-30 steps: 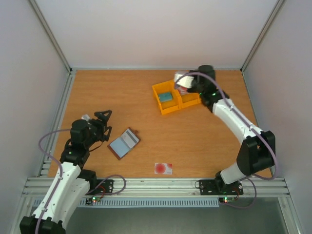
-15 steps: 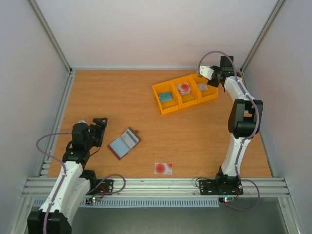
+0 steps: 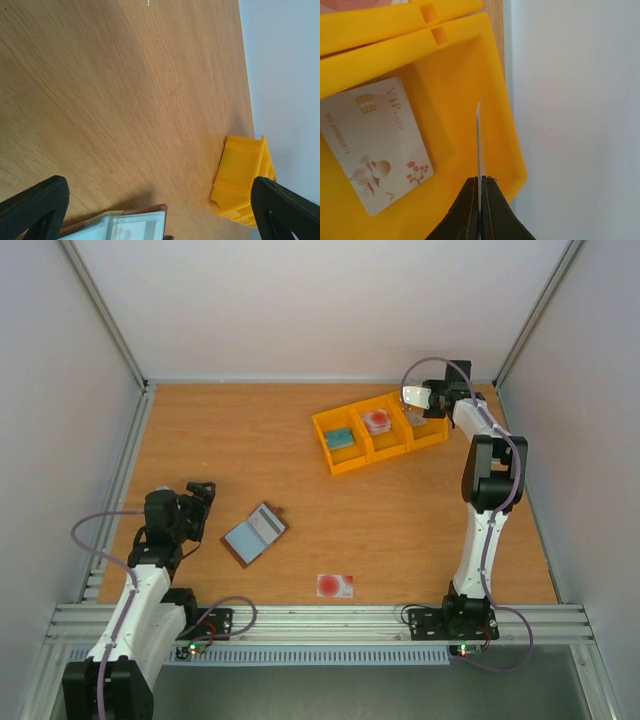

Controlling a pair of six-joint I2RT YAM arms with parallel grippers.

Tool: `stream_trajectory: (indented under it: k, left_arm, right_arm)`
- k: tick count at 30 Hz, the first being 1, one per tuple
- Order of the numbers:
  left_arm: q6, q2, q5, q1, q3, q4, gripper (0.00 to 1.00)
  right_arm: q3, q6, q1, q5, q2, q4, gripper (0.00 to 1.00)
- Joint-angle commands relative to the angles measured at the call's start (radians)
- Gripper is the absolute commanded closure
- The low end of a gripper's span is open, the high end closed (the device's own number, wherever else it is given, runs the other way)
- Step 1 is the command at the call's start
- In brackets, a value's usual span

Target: Take the credit cards out of the card holder

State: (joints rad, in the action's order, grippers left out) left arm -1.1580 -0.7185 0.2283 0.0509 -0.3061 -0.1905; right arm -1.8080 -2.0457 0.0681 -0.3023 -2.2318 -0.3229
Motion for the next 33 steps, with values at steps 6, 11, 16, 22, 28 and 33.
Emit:
stream_trajectory:
  k: [6,11,16,22,28,33]
  left_arm:
    - [0.027,-0.017,0.002,0.012,-0.011,0.032,0.01]
    - [0.024,-0.025,0.000,0.012,-0.010,0.018,0.01]
    - [0.021,-0.031,-0.003,0.012,-0.004,0.031,0.01]
    - [0.021,-0.025,0.005,0.012,-0.009,0.027,0.01]
    - [0.019,-0.023,0.019,0.012,-0.006,0.020,0.01]
    - [0.021,-0.009,0.031,0.012,-0.020,-0.001,0.01]
  right_arm:
    - [0.066,-0.143,-0.037,0.035,-0.048,0.050,0.99]
    - [0.087,-0.158,-0.044,0.039,-0.056,0.031,0.99]
    - [0.114,-0.174,-0.044,0.051,-0.063,0.056,0.98]
    - [0.106,-0.120,-0.045,0.017,-0.039,0.071,0.65]
    - [0.103,-0.108,-0.041,0.012,0.035,-0.018,0.36]
    - [0.128,-0.098,-0.033,0.030,0.105,-0.014,0.30]
